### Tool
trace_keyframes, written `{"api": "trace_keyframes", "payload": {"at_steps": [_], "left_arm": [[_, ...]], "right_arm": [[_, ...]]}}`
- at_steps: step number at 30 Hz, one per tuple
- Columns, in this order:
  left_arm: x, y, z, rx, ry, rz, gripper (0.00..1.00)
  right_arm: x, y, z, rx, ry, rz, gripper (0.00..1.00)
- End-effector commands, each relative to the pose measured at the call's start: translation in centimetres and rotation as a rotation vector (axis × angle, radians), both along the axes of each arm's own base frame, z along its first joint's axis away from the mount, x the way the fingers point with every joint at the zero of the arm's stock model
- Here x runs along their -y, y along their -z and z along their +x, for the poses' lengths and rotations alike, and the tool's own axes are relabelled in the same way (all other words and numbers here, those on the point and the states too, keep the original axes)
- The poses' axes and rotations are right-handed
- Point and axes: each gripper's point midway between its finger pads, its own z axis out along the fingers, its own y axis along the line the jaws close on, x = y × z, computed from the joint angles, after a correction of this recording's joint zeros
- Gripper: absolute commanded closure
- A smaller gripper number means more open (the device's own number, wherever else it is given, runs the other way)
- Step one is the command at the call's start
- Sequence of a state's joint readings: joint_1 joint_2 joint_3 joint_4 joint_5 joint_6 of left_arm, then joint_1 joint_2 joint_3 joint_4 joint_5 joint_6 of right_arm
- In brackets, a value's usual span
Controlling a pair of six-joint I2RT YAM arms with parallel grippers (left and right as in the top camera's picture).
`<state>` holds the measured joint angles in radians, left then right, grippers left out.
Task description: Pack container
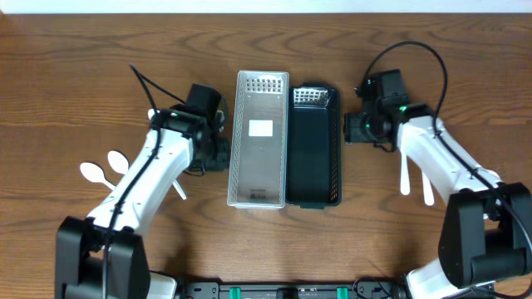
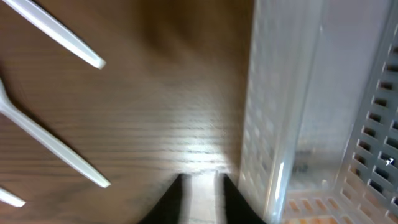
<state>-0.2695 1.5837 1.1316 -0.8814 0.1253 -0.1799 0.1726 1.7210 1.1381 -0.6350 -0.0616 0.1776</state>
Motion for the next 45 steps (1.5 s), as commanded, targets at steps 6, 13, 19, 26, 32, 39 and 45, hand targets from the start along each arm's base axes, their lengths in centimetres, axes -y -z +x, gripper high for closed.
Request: {"api": "trace_keyframes", "payload": {"at_steps": [6,13,19,26,32,39,45], "left_arm": [[-3.8,-9.0,2.1,0.281,-0.111,0.004,0.02],[-6.3,-11.2,-0.2,0.301,-0.183,0.009,0.02],[-6.7,-11.4,-0.4,0.305,-0.196,0.010,0.02],[-6.7,-11.2,-0.4,0.298,-0.195,0.011,0.02],[-6.7,-11.1,-0.4,0.295,-0.195,0.012,0.02],[-6.7,-11.1,-0.4,0.295,-0.196,0.012,0.02],[-6.7,-11.1,-0.4,0.295,-0.195,0.012,0.02]], "right_arm": [[9.0,-7.9,-0.9,-0.033,0.224,-0.097,0.08],[12.1,-5.0,-3.8,-0.161,0.301,-0.104,0.01],[11.5,-0.9,-3.8,-0.205,0.289,-0.079,0.06],[11.3,2.1,-2.9,-0.237,0.284,-0.080,0.07],[10.9,4.2,-1.2,-0.215,0.264,-0.082,0.06],[9.7,5.3,-0.5,-0.208,0.207,-0.055,0.05],[9.0,6.4,-0.5,-0.227,0.186,-0.058,0.04]]}}
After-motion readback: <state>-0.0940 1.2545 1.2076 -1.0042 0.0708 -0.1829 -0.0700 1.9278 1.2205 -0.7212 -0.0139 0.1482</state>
